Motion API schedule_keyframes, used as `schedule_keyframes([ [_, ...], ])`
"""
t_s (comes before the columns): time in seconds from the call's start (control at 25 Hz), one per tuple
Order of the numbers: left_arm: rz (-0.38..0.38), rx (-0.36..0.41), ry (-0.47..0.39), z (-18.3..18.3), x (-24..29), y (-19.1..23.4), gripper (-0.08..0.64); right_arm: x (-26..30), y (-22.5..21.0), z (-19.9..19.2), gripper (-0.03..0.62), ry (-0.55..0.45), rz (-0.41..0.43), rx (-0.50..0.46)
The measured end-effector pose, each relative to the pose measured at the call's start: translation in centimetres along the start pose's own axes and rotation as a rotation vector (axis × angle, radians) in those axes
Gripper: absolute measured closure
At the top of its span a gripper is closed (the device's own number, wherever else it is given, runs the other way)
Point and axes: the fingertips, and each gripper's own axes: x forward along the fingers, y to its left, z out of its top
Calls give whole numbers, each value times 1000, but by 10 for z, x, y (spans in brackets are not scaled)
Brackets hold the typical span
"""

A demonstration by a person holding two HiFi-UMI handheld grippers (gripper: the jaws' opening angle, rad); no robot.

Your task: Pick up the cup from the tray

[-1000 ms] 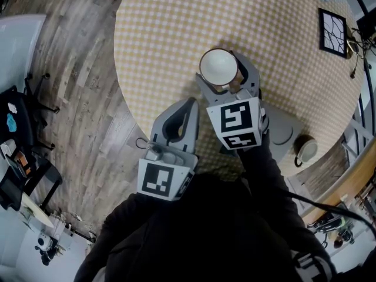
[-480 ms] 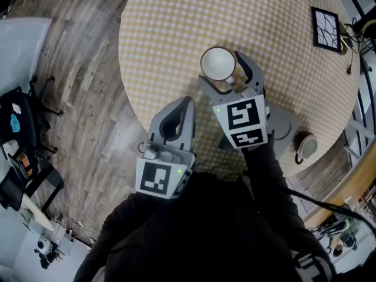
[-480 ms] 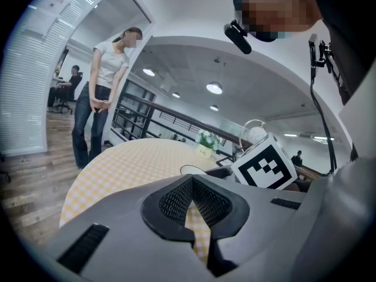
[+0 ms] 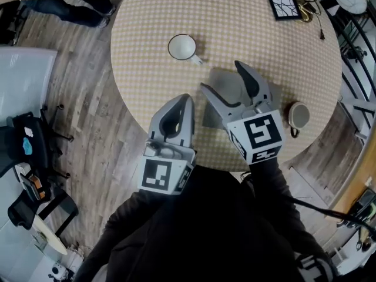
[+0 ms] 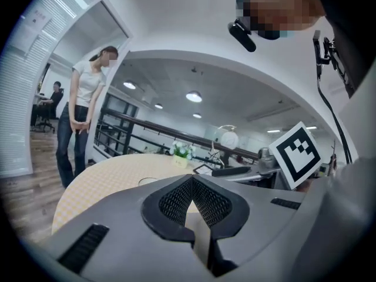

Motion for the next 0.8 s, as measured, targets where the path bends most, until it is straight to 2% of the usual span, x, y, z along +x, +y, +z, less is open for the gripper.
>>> schedule_keyframes([
  [0.04,-18,17,-14,4,-4,-13,557,-20,-1,2,243,-34,-21,26],
  [0.12,-50,49,-42,13,-14,-41,557,-62,-5,7,443,-106,-82,50],
  [0.2,-80,77,-74,22,-22,-70,557,-102,-8,12,528,-175,-125,77],
  [0.28,-110,101,-101,29,-32,-100,557,-139,-8,15,556,-236,-142,103],
  [0.48,-150,170,-146,40,-52,-160,557,-211,-6,13,578,-341,-202,120],
  [0.8,-158,254,-201,54,-79,-207,557,-277,3,17,584,-439,-274,72],
])
